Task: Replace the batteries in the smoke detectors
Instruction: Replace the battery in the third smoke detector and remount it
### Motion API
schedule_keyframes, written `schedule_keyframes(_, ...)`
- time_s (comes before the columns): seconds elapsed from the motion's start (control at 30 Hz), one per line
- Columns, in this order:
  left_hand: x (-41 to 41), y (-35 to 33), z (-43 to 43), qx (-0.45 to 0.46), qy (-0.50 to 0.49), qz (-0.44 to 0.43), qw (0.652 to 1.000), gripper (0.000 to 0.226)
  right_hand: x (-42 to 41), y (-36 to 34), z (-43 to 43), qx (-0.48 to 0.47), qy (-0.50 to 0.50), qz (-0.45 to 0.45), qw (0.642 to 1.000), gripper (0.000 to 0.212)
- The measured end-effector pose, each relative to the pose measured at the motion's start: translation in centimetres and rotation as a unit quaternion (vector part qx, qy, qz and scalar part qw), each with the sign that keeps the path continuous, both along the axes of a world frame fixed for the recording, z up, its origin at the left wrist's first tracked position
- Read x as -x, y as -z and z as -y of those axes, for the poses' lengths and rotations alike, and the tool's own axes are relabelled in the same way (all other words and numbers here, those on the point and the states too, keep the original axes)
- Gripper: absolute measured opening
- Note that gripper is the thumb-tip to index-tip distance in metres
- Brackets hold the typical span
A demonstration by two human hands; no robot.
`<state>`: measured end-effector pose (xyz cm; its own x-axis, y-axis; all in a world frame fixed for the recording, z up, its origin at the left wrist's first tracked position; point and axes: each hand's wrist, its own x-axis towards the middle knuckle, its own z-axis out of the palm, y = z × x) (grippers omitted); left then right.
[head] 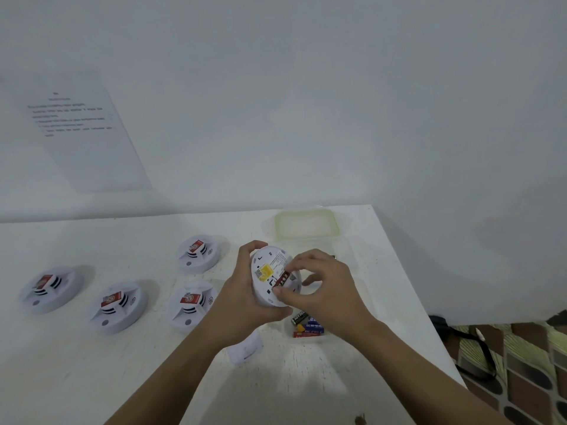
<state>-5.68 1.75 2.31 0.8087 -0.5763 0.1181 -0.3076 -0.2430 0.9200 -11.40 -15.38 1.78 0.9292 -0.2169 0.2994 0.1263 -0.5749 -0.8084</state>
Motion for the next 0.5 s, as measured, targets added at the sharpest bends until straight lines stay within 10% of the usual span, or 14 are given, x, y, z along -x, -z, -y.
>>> schedule_keyframes(0.5, -0.28, -0.68, 0.89, -0.067, 0.03, 0.025, 0.997, 0.093, 0.03, 0.11, 0.87, -0.004, -0.007, 0.018, 1.0, 0.044)
